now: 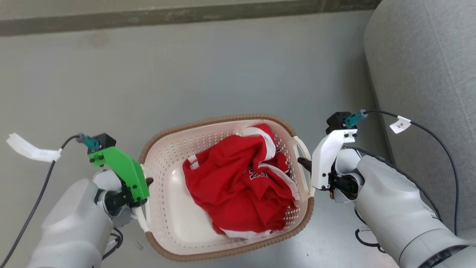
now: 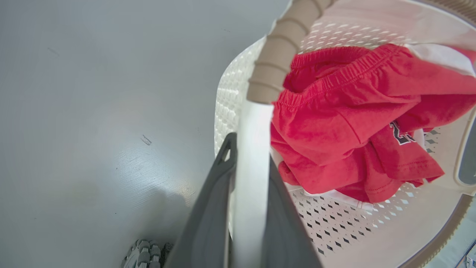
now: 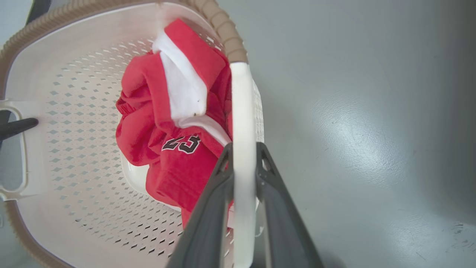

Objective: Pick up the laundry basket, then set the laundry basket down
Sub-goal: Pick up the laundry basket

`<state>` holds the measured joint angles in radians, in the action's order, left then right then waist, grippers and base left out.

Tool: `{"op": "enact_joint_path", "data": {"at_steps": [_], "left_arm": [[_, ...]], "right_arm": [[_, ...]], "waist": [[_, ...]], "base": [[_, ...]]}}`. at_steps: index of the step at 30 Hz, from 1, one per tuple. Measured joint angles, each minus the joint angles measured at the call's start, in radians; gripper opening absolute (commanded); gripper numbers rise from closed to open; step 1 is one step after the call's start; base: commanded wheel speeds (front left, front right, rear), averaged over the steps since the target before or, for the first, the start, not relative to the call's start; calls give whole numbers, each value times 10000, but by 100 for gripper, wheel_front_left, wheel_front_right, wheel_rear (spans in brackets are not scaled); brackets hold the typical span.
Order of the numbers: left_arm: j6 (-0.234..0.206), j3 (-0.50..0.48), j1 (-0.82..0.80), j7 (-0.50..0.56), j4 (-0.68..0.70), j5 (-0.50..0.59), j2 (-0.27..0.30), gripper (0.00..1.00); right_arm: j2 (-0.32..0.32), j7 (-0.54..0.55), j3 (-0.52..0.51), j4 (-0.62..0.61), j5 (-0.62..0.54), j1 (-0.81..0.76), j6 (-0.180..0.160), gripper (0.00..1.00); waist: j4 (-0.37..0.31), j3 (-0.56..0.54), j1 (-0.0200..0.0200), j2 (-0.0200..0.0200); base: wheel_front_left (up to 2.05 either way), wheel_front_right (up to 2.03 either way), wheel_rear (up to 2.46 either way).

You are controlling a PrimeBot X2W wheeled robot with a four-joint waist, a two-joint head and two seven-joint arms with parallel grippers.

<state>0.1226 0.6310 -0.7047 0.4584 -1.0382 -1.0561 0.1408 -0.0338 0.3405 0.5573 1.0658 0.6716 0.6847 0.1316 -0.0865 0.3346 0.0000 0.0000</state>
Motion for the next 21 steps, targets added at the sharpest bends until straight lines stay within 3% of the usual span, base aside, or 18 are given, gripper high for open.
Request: {"op": "enact_joint_path", "data": {"at_steps": [21], "left_arm": [[2,134,871,336,-493,-497,-190,0]], "right_arm": [[31,506,286,359,794,-638,6,0]], "waist": [[-89,-1471,0,0]], "base": [[0,0,0]]}}
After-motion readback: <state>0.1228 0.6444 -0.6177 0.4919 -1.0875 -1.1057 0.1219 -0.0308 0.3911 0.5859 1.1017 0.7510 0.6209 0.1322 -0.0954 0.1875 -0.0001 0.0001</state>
